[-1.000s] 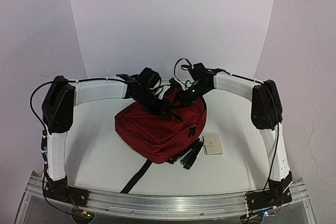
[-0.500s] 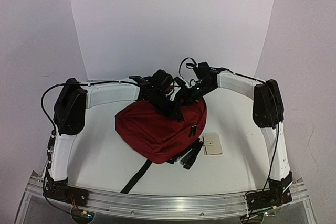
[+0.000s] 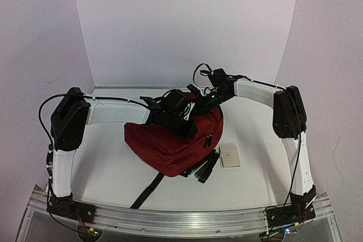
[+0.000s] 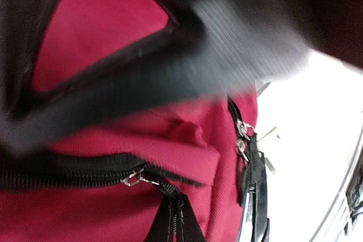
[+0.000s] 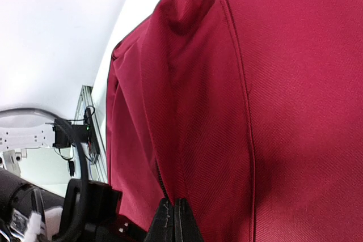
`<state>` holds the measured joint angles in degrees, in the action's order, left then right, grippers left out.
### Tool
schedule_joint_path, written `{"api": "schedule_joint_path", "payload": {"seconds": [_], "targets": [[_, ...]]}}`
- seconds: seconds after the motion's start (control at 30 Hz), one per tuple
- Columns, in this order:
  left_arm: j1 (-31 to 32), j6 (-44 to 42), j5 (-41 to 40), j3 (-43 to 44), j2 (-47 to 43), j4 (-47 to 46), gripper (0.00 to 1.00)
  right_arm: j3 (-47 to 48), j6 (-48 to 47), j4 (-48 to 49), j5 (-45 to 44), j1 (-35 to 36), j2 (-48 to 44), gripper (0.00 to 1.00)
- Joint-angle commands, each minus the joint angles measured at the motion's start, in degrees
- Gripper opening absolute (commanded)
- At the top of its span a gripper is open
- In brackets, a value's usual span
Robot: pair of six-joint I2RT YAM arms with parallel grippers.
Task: Pack the student bag
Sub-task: Unzip the student bag at the center of the board, then adjust the student bag at the center of the board.
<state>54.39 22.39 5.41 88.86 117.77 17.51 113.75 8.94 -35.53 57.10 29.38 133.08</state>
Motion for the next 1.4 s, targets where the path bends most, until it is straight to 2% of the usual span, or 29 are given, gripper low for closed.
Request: {"api": "schedule_joint_path", "payload": {"seconds": [0.0, 0.1, 0.33, 0.47, 0.57, 0.63, 0.8, 0.87, 0.97, 1.13, 1.37], "targets": [[2.29, 0.67, -2.8, -4.34, -7.54, -9.5, 0.0, -1.14, 0.93, 3.82, -0.58, -1.07, -0.16, 0.0], [2.44, -1.08, -0.37, -5.54, -7.61, -10.74, 0.0, -0.9, 0.73, 3.86, -0.3, -1.15, 0.26, 0.0], [5.89, -12.06, 4.52, 3.58, -1.28, -1.99, 0.0, 0.97, 0.93, 4.03, 0.41, -1.17, 1.64, 0.0], [7.4, -15.35, 4.11, 7.81, 1.3, 2.91, 0.0, 1.19, 1.14, 4.18, 0.56, -1.17, 1.5, 0.0], [7.41, -14.68, 0.83, 6.87, -0.71, 4.47, 0.01, 0.84, 1.08, 4.16, 0.49, -1.15, 1.06, 0.0], [6.75, -12.06, -2.11, 4.37, -4.3, 3.26, 0.12, 0.49, 1.04, 4.16, 0.24, -1.16, 0.6, 0.0], [2.32, 0.95, -10.24, -0.14, -12.21, 2.26, 0.56, 0.1, 1.28, 4.24, -0.2, -1.15, -0.12, 0.0], [0.84, 6.52, -13.96, -1.11, -13.75, 3.52, 0.65, -0.05, 1.55, 4.27, -0.36, -1.16, -0.37, 0.0], [-1.6, 14.66, -15.42, -1.61, -14.18, 6.78, 0.7, -0.5, 2.09, 4.5, -0.56, -1.11, -0.79, 0.0], [-4.03, 26.77, -15.69, 0.63, -11.24, 12.62, 0.7, -1.23, 3.24, 5.24, -0.5, -1.14, -1.62, 0.0], [-4.28, 33.86, -14.74, 6.83, -5.6, 14.51, 0.72, -1.82, 4.34, 5.99, -0.23, -1.12, -2.2, 0.0]]}}
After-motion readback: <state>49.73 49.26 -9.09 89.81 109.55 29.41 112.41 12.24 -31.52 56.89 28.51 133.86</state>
